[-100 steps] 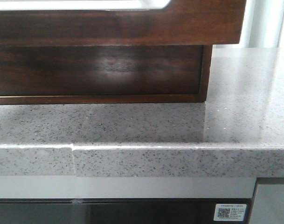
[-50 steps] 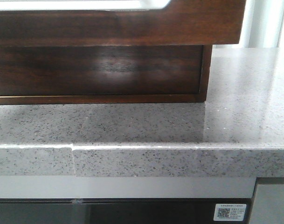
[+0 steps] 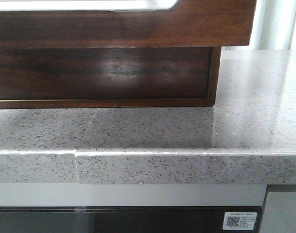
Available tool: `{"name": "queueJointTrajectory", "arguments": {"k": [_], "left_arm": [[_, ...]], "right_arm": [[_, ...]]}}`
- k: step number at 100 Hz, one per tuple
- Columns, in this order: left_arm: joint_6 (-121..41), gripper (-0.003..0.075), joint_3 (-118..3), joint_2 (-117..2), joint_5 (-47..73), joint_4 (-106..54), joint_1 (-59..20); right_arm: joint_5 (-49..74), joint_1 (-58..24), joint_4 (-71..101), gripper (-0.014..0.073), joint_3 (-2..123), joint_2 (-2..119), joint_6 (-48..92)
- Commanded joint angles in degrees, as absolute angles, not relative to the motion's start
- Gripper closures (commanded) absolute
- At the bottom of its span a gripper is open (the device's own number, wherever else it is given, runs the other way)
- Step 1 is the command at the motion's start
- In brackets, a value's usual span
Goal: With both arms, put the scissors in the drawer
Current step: 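Lift the scissors with the right gripper and carry them over the drawer, then lower the scissors into the drawer and open the right gripper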
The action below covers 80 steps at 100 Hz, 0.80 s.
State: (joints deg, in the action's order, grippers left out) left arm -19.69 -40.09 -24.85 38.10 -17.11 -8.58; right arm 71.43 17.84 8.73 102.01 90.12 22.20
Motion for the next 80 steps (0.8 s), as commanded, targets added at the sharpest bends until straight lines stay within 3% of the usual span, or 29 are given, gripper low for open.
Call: {"name": "queueJointTrajectory", "arguments": {"k": [1,18,38,59,80], "left_arm": [[-19.0,0.0344,-41.5,-25.2,33.4,-18.0,-8.9],[-19.0,0.0344,-41.5,-25.2,33.4,-18.0,-8.9],[-19.0,0.0344,-41.5,-25.2,33.4,-18.0,-8.9],[-19.0,0.0344,-41.5,-25.2,33.4,-18.0,-8.9],[-19.0,0.0344,-41.5,-25.2,33.4,-18.0,-8.9]], "right_arm": [[74.5,15.4,11.2,0.0586,107.3,84.0,23.9],[74.6,6.6,11.6,0.0586,113.5,78.6,25.2],[73.3,-10.3,11.6,0.0586,118.0,75.6,27.8],[72.6,-29.4,11.6,0.0586,118.1,77.4,34.3],[73.2,-38.5,11.0,0.0586,118.1,83.7,39.7]]}}
